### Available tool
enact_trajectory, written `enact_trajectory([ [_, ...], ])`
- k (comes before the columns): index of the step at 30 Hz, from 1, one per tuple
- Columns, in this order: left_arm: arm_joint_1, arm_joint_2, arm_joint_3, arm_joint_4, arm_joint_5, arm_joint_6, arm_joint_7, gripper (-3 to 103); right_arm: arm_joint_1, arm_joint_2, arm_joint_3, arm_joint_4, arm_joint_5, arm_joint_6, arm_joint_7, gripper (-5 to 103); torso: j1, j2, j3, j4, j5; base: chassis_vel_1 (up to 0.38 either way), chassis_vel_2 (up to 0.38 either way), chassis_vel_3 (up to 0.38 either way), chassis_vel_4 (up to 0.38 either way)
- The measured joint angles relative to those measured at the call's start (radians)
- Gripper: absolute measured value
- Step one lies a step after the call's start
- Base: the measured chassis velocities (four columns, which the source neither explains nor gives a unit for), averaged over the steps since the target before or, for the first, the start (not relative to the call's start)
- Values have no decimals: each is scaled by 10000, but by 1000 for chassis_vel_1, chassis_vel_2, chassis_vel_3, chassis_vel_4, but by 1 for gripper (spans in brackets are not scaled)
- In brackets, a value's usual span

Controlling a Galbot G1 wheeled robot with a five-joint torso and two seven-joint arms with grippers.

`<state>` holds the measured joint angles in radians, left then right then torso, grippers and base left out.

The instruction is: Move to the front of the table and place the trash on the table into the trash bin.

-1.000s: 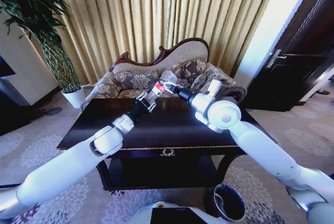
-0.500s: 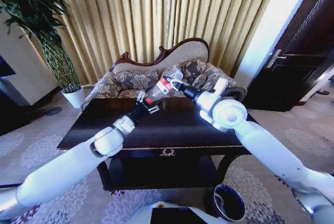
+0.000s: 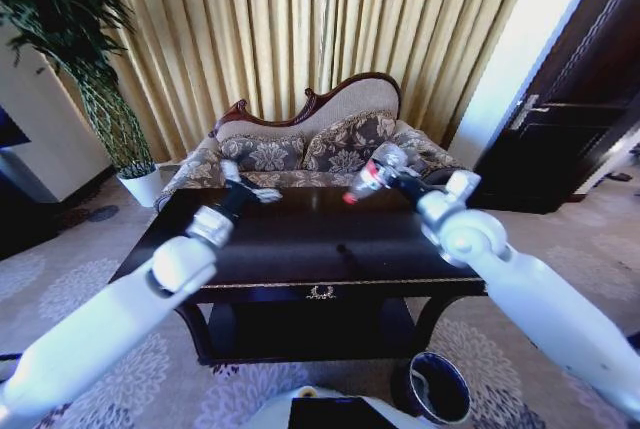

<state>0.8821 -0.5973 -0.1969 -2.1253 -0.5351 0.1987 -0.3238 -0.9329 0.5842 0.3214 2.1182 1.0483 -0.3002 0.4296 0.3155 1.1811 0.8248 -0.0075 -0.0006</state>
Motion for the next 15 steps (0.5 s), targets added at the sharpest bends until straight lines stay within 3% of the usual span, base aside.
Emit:
enact_trajectory([
  [2, 1001, 36, -1358, 35, -539, 90, -171, 100, -401, -112, 306, 247, -31, -100, 468, 27, 0, 0, -1, 0, 3, 0, 0, 0, 0],
  [3, 1001, 36, -1358, 35, -539, 90, -171, 100, -401, -112, 306, 247, -31, -100, 468, 27, 0, 0, -1, 0, 3, 0, 0, 0, 0],
  [5, 2074, -118, -2654, -170, -1463, 462, -612, 100, -829, -145, 573, 391, -55, -106, 637, 27, 1, 0, 0, 11, 0, 0, 0, 0, 0],
  [6, 2074, -118, -2654, -170, -1463, 462, -612, 100, -829, -145, 573, 391, -55, -106, 637, 27, 1, 0, 0, 11, 0, 0, 0, 0, 0],
  [8, 2981, -386, -3783, -360, -2249, 870, -1114, 100, -1686, -65, 1121, 593, -107, -87, 703, 27, 1, 1, 0, 4, 3, 0, 0, 0, 0],
  [9, 3399, -515, -4390, -392, -2441, 948, -1178, 100, -2211, 19, 1468, 707, -203, -42, 700, 27, 0, 0, 0, -2, 4, 0, 0, 0, 0],
  [10, 3399, -515, -4390, -392, -2441, 948, -1178, 100, -2211, 19, 1468, 707, -203, -42, 700, 27, 0, 0, 0, -2, 4, 0, 0, 0, 0],
  [12, 4196, -719, -5559, -552, -2858, 1019, -1162, 100, -3209, 267, 2389, 918, -546, 102, 487, 27, 0, 1, -1, -2, 8, 0, 0, 0, 0],
  [13, 4196, -719, -5559, -552, -2858, 1019, -1162, 100, -3209, 267, 2389, 918, -546, 102, 487, 27, 0, 1, -1, -2, 8, 0, 0, 0, 0],
  [15, 4911, -1019, -6537, -831, -3531, 1187, -1132, 100, -4160, 632, 3250, 1255, -835, 173, 304, 27, 0, 1, -1, 0, 4, 0, 0, 0, 0],
])
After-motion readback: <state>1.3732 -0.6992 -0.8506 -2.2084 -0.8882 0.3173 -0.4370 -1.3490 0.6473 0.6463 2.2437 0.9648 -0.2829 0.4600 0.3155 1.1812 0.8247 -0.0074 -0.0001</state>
